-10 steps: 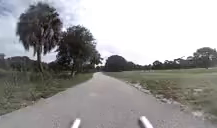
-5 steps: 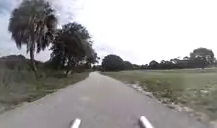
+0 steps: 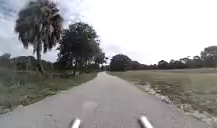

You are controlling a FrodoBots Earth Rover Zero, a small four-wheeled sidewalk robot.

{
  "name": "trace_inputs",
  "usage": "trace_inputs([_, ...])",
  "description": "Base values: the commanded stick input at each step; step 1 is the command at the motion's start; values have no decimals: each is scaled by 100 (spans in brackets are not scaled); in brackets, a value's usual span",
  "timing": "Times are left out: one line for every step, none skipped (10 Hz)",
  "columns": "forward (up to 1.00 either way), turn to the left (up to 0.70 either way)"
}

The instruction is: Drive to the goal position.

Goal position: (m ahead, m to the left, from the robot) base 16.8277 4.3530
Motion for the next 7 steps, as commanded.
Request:
trace_inputs([69, 33])
trace_inputs([69, 11])
trace_inputs([69, 5])
trace_inputs([69, 3])
trace_inputs([69, 3])
trace_inputs([69, 3])
trace_inputs([69, 3])
